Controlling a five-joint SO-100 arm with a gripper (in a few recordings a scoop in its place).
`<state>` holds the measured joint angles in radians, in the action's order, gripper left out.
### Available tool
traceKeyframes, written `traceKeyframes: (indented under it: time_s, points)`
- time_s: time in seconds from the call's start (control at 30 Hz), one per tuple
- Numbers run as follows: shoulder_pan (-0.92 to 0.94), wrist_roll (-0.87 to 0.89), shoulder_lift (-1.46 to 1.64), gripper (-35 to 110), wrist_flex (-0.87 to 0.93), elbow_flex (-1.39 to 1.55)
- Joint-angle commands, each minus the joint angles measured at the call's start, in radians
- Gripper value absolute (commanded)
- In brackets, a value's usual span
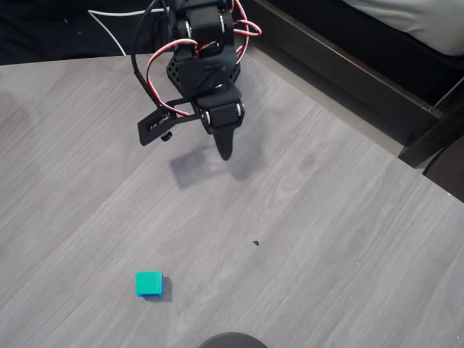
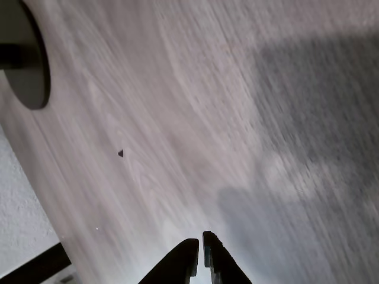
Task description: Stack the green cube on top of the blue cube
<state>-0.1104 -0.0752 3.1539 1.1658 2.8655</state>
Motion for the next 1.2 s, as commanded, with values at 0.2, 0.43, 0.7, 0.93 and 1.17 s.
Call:
traceKeyframes:
  time_s: [0.2, 0.43, 0.7, 0.93, 1.17]
  points:
    - [-0.006, 0.028, 0.184, 0, 0.057, 0.150]
    - [0.031, 0.040, 0.184, 0, -0.014, 0.229]
    - [0.020, 0.035, 0.184, 0, 0.067, 0.230]
    - [0.020, 0.035, 0.184, 0, 0.067, 0.230]
    - [0.020, 0.035, 0.184, 0, 0.067, 0.230]
